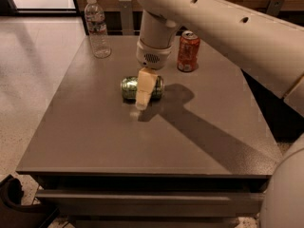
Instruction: Place green can upright
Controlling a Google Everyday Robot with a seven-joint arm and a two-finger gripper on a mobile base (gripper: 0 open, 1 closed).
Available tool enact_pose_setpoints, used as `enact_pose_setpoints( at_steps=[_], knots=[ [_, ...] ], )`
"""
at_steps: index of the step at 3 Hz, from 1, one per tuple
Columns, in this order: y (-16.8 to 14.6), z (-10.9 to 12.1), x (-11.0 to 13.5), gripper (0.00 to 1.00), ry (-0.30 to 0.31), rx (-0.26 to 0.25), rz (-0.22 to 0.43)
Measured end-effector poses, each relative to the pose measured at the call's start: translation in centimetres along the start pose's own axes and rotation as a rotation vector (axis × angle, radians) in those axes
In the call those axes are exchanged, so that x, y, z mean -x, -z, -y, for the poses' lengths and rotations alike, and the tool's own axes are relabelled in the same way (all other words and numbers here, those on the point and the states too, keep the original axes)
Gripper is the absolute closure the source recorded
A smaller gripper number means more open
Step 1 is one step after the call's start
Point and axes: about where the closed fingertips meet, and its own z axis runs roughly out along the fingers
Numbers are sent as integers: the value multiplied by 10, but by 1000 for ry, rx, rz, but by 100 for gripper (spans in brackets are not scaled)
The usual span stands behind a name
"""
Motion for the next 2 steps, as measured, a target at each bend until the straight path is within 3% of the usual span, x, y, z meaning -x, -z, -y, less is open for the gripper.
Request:
enact_pose_setpoints(
  at_steps=[2],
  knots=[
    [-9, 2, 9, 0, 48, 4, -84]
  ],
)
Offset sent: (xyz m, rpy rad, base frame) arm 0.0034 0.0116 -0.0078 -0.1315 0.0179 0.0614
